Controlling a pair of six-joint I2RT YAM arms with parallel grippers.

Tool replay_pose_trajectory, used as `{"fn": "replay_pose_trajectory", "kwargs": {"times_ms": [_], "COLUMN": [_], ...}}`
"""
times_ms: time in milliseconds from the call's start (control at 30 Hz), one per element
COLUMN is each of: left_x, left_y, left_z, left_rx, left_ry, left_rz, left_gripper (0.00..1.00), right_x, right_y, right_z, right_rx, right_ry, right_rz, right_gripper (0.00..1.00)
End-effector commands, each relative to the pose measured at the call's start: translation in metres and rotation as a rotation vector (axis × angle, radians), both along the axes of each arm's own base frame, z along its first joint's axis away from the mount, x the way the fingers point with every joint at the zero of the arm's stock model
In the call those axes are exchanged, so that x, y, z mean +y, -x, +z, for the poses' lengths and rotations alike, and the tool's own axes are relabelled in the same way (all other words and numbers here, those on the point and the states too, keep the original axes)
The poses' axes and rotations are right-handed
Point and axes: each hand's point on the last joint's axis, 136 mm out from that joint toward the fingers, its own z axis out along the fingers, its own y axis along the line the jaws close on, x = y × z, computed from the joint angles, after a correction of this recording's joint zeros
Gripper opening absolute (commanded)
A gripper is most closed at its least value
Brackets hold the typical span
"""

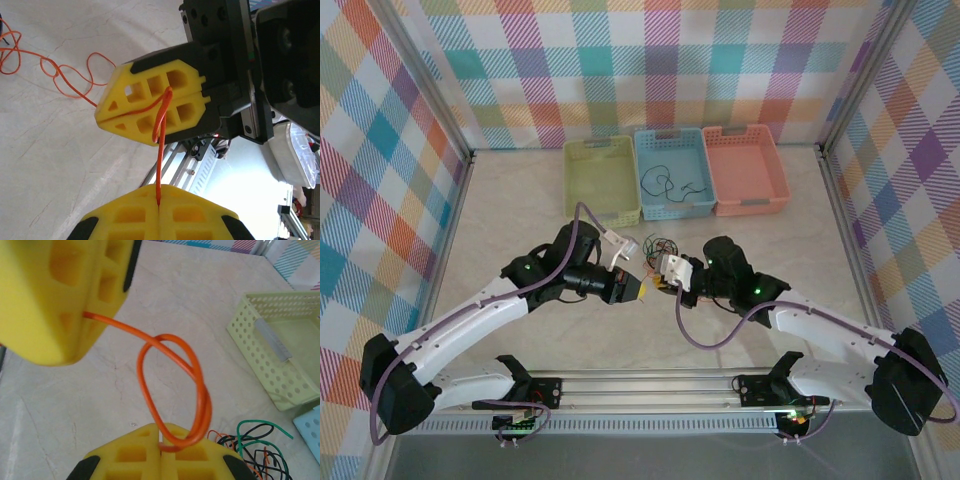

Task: Untangle the cables

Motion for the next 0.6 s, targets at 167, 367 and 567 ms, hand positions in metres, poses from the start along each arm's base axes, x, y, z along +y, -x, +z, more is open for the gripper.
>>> {"fn": "replay_pose_trajectory", "kwargs": {"times_ms": [167,367,567], "left_x": [-0.012,-0.019,-0.021], "left_y": [-0.001,-0.005,-0.009], "left_z": [-0.002,-0.004,0.001], "left_rx": [0.001,0.007,-0.015], "left_ry": [0.027,0.031,0.023], "left_rz": [-0.03,-0.039,-0.041], "left_gripper": [0.0,0.0,0.0], "right_x": [-0.001,-0.004,-0.006], "right_y": [-0.005,-0.009,-0.011], "right_z": [0.013,0.015,0.016], "right_rx": [-0.073,-0.101,-0.127], "right_ry": [-0.056,-0.072,-0.073], "right_rz": [-0.019,-0.047,-0.059], "right_gripper": [0.0,0.0,0.0]}}
